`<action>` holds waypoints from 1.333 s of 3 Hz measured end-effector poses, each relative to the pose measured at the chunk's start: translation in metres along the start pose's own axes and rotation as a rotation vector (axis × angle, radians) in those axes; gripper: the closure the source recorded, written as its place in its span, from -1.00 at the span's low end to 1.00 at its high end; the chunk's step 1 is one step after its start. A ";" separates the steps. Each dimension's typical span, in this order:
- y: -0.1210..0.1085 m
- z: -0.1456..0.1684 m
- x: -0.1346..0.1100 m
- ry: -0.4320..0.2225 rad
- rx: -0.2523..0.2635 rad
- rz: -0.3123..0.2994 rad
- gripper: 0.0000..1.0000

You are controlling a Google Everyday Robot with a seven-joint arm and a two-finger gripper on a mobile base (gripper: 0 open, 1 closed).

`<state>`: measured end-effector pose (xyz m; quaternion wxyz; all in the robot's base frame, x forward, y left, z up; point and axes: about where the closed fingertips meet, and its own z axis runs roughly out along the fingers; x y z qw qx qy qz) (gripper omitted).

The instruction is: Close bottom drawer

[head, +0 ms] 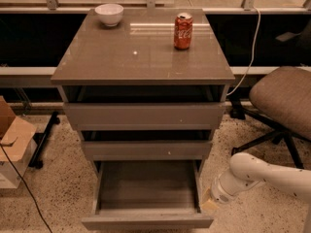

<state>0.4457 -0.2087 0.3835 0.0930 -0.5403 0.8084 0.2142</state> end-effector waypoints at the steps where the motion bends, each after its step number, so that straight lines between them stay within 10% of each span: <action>1: -0.001 0.006 0.002 0.000 -0.006 0.001 1.00; 4: -0.008 0.095 0.033 0.009 -0.050 0.015 1.00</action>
Offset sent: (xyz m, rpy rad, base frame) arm -0.0013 0.0114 -0.0649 0.0162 0.0520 0.0070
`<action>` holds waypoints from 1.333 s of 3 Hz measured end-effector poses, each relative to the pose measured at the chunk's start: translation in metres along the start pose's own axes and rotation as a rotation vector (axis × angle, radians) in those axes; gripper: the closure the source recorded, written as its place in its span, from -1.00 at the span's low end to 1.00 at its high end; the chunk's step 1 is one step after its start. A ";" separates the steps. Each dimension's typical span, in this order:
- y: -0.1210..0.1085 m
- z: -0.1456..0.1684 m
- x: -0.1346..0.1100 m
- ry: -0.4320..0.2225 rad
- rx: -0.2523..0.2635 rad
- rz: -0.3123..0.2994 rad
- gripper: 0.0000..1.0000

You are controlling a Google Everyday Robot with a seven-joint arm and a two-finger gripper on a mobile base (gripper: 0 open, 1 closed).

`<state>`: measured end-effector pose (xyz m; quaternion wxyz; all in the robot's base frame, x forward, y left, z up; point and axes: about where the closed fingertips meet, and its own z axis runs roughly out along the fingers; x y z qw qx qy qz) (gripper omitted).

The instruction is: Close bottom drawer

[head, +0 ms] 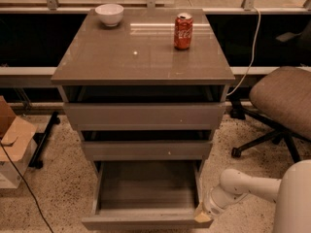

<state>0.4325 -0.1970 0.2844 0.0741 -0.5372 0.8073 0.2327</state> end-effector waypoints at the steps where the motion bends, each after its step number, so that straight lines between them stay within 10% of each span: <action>1: -0.007 0.023 0.010 -0.013 -0.004 0.005 1.00; 4: -0.025 0.076 0.035 -0.050 -0.027 0.047 1.00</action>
Offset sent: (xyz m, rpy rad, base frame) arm 0.0027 -0.0027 -0.0812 0.0455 -0.0014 -0.0416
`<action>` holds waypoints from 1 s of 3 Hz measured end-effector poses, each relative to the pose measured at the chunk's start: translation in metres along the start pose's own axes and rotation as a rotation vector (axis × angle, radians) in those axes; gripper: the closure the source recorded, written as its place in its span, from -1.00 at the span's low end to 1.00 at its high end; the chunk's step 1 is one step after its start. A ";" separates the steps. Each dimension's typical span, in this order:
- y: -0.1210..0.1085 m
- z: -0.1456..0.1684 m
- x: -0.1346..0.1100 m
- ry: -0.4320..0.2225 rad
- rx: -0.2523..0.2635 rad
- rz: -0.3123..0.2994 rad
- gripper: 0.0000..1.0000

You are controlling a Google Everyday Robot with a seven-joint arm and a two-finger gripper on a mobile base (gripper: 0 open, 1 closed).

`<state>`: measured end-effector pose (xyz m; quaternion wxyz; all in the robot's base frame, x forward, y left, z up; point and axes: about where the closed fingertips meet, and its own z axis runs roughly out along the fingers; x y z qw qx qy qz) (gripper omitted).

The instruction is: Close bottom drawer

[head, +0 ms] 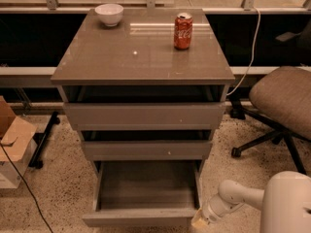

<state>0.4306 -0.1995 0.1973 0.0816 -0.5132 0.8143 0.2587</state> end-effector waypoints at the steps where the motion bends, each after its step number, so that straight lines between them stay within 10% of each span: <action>1: -0.008 0.010 -0.004 -0.015 0.031 -0.012 1.00; 3: -0.036 0.028 -0.021 -0.052 0.087 -0.061 1.00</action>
Offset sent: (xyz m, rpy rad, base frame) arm 0.0641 0.0301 -0.0457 0.0160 -0.2144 0.0053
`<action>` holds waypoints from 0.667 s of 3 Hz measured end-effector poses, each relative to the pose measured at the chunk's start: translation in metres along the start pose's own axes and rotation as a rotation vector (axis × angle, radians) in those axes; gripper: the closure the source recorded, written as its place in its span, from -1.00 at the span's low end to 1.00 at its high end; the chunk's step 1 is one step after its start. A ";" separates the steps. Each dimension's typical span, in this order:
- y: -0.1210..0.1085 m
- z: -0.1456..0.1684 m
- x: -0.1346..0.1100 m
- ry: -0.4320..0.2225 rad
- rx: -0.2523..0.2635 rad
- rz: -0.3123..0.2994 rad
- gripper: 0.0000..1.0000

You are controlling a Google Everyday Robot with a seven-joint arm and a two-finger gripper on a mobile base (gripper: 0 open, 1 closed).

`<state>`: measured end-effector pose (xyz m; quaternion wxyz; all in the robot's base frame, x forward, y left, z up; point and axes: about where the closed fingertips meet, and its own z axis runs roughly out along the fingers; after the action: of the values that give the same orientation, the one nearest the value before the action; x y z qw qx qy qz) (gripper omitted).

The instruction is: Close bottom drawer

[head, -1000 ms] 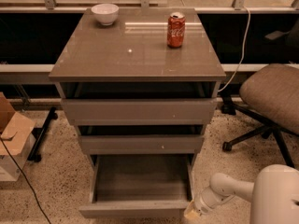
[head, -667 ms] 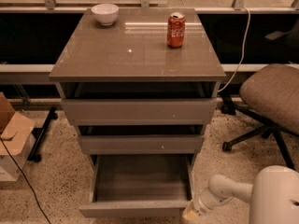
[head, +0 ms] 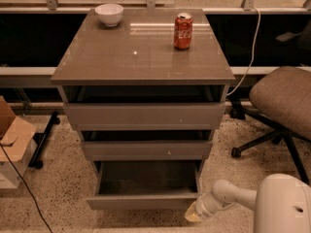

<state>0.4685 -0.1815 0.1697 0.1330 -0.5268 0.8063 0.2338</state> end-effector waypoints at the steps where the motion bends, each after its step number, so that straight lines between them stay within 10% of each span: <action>1: 0.000 0.000 0.000 0.000 0.000 0.000 1.00; 2: -0.020 0.012 -0.023 -0.026 0.074 -0.061 1.00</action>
Offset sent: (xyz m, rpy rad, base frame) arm 0.0444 0.0247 -0.0037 -0.0162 -0.1666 0.0104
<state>0.4956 -0.1641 0.1652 0.1699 -0.5428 0.7962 0.2065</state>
